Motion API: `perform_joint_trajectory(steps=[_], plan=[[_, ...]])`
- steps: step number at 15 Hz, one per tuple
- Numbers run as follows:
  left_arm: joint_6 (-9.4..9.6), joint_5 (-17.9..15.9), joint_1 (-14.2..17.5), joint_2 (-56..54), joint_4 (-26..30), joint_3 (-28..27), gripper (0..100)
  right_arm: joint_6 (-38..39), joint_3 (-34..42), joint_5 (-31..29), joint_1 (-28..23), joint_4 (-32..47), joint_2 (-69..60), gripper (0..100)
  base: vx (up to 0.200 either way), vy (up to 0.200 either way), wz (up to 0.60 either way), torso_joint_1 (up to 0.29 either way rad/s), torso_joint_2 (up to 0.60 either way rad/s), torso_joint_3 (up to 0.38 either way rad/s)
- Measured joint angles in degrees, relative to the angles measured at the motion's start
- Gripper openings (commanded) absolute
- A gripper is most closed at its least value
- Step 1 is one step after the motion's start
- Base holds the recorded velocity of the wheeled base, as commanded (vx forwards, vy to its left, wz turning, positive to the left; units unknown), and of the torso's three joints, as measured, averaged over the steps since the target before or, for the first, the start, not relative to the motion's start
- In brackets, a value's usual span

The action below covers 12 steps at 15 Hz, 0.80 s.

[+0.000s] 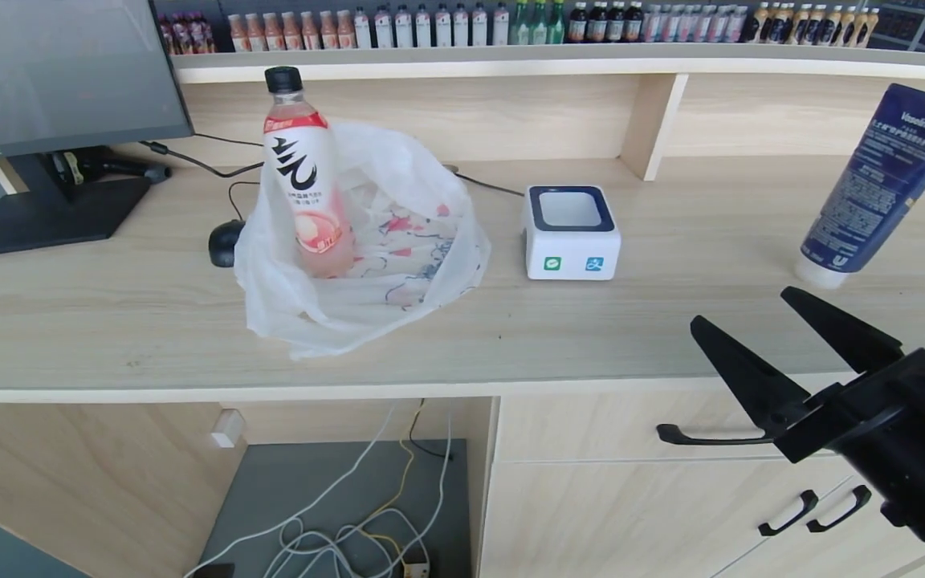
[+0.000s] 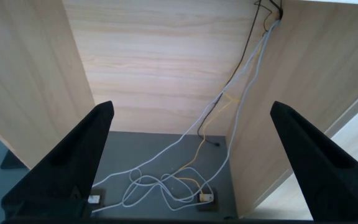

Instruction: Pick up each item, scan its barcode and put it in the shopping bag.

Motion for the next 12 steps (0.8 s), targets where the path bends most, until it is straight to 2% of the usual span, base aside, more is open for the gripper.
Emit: perform_joint_trajectory(steps=[8, 12], plan=[[-0.07, 0.0, 0.05, 0.0, 0.0, 0.0, 100, 0.0, 0.04, 0.0, 0.0, 0.05, 0.39, 100, 0.0, -0.2, 0.0, 0.002, 0.0, 0.004], [-0.07, -0.02, 0.05, 0.0, -0.07, 0.0, 100, -0.07, 0.26, -0.04, -0.04, 0.05, 0.39, 100, 0.0, 0.0, 0.0, 0.0, 0.0, 0.0]])
